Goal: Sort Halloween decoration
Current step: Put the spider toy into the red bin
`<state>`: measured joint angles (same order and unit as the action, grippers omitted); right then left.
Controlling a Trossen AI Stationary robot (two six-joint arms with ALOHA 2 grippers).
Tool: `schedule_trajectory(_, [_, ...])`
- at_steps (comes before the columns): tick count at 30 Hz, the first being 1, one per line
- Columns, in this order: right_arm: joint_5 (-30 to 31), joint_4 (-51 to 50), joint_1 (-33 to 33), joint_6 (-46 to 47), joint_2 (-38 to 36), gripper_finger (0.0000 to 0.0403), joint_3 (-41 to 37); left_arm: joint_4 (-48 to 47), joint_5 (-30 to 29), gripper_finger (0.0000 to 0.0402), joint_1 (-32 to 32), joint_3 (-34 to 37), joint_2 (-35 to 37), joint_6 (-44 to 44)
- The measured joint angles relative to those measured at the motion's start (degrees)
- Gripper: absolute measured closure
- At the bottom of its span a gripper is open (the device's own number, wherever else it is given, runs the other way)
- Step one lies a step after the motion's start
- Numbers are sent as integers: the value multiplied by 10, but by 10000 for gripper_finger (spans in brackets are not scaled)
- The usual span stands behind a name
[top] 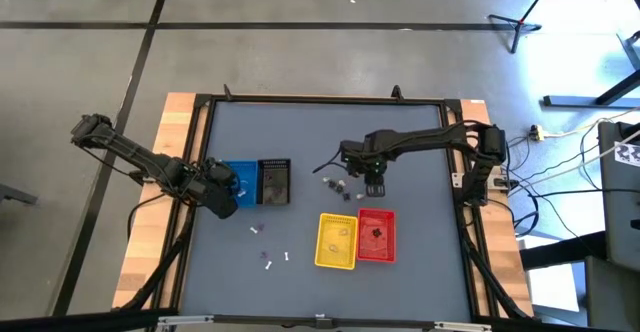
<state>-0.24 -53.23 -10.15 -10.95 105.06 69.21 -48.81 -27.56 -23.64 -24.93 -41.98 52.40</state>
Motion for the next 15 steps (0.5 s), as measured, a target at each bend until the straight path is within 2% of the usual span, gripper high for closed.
schedule_trajectory(5, [-8,32,0,20,0,265,-31,0,0,297,0,0,0,0])
schedule_trajectory(15, [16,93,1,21,-3,265,-77,0,-6,298,0,0,0,0])
